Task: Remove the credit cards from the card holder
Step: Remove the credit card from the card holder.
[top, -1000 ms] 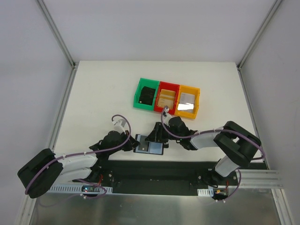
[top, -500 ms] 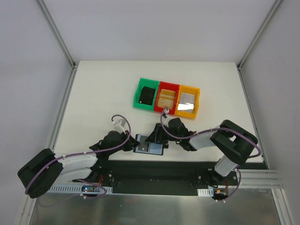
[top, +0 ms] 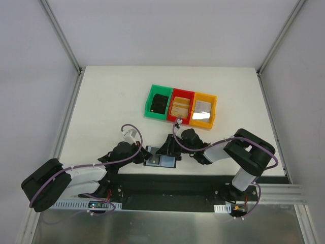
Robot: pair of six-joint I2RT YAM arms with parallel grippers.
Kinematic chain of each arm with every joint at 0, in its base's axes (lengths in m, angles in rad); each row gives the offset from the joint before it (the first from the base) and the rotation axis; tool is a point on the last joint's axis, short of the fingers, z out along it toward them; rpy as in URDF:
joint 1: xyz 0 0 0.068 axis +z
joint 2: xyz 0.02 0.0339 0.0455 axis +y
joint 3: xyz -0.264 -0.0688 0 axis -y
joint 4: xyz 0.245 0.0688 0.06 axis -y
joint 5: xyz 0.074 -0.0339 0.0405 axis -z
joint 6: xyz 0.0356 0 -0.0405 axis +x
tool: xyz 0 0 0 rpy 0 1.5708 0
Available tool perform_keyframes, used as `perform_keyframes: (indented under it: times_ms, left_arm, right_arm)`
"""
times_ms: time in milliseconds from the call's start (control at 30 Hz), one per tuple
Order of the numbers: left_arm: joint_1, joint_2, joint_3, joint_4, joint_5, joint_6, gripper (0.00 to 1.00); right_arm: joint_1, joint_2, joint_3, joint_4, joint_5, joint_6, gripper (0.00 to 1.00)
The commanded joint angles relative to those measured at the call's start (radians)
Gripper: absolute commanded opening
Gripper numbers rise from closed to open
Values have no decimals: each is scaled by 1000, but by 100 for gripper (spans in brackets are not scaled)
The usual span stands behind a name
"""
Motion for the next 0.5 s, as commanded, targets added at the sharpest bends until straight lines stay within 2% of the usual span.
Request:
perform_keyframes:
  times_ms: [0,100,300,467]
  left_arm:
    - [9,31,-35,7,17,-5,0]
    - [8,38,-35,16,20,-5,0]
    - [9,25,-38,16,18,-2,0]
    - [9,19,-39,15,20,0,0]
  right_arm:
    - [11,15,-1,84,-27,22,48]
    - [10,17,-1,84,-24,21,43]
    - [11,37,4,77,-21,25,27]
    - [10,50,12,74,-21,28,21]
